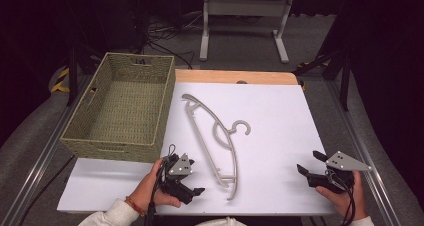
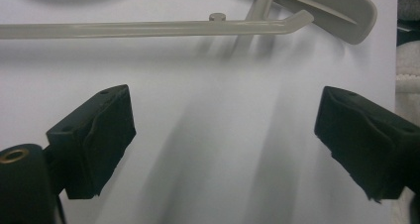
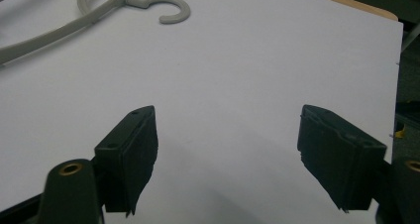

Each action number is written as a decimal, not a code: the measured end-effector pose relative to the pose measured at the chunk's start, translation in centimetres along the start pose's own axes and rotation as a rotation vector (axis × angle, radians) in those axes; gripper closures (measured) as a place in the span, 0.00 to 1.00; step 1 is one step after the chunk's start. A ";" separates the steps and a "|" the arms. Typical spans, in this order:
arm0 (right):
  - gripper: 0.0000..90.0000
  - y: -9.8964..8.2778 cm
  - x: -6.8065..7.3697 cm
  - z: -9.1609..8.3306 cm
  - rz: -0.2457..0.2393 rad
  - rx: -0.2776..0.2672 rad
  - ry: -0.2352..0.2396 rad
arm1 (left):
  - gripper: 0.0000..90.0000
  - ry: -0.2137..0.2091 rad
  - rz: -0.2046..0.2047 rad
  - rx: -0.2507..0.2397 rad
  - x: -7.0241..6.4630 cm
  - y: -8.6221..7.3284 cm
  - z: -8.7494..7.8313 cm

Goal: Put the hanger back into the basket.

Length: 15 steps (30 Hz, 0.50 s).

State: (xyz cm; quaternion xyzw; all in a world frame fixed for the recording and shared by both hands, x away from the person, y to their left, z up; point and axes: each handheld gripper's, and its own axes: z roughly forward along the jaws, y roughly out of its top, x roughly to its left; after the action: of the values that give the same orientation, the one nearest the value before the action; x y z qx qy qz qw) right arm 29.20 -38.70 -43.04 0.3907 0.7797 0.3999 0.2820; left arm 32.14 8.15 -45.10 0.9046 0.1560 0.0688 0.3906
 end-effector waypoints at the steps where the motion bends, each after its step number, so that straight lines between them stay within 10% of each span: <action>1: 0.27 0.0 0.0 0.0 0.000 0.001 0.000 | 0.11 0.004 -0.004 -0.006 0.0 0.0 -0.1; 15: 0.27 0.2 0.2 0.0 -0.003 0.001 0.001 | 0.20 0.023 -0.035 -0.048 0.1 2.1 -0.6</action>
State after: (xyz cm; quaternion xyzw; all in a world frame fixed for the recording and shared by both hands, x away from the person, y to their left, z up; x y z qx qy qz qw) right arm 29.18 -38.44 -42.89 0.3894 0.7807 0.3992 0.2818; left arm 32.61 7.25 -43.15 0.8912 0.1746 0.0759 0.4117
